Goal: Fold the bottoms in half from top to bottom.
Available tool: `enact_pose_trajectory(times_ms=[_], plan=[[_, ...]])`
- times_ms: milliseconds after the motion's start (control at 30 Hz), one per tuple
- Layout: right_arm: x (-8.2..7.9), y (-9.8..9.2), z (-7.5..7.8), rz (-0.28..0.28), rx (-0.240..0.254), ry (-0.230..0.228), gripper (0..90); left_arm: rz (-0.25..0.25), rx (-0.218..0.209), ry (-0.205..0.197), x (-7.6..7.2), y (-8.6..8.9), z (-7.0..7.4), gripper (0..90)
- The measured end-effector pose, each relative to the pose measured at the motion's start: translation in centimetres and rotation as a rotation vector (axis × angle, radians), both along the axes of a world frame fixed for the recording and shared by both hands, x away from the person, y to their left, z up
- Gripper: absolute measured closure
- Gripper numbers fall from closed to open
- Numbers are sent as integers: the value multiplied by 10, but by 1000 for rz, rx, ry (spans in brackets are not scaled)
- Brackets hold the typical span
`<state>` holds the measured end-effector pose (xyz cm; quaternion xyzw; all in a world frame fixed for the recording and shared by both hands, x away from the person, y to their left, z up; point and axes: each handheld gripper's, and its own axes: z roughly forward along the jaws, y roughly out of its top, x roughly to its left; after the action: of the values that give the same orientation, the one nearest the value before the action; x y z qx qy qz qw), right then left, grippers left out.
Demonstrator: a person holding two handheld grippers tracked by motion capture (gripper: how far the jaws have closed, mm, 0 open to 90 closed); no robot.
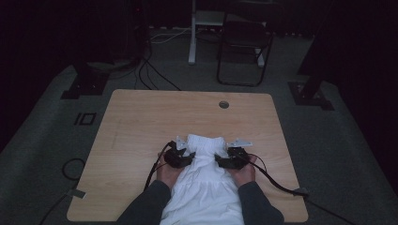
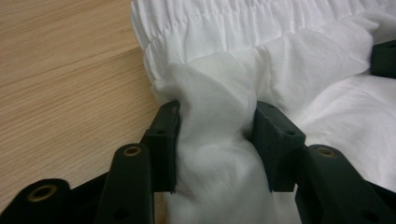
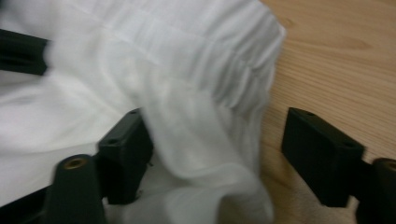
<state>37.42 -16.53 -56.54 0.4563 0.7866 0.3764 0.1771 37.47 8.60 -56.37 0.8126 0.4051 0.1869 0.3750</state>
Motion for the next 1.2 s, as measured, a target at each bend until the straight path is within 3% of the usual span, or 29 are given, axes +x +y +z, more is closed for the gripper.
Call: enact_pose_trajectory(times_ms=[100, 167, 233, 367, 467, 567, 700, 833, 933, 1067, 1200], plan=[[3, 4, -1, 21, 4, 4, 240, 0, -5, 3, -1, 0, 0, 603], [1, 12, -1, 52, -53, -13, 261, 1, -7, 3, -2, 0, 0, 628], [1, 16, 0, 49, -54, -8, 323, 7, -13, 6, -4, 1, 0, 659], [-3, 20, 5, 47, -43, 21, 629, 15, -20, 25, -11, 3, 1, 723], [-4, 21, 6, 68, -24, 44, 778, 6, -49, 52, -11, 7, 1, 778], [1, 19, 7, 80, 9, 73, 819, 2, -95, 98, -5, 11, 2, 818], [10, 14, 13, 87, 42, 68, 829, -13, -141, 99, 6, 18, 9, 825], [21, 12, 33, 88, 52, 12, 831, -16, -166, 40, 22, 20, 36, 828], [31, 8, 59, 80, 90, -46, 832, -19, -175, -18, 34, 19, 63, 828], [43, 2, 97, 64, 130, -141, 832, -22, -179, -125, 49, 15, 107, 828], [48, 0, 125, 50, 144, -219, 831, -11, -194, -171, 58, 13, 132, 827]])
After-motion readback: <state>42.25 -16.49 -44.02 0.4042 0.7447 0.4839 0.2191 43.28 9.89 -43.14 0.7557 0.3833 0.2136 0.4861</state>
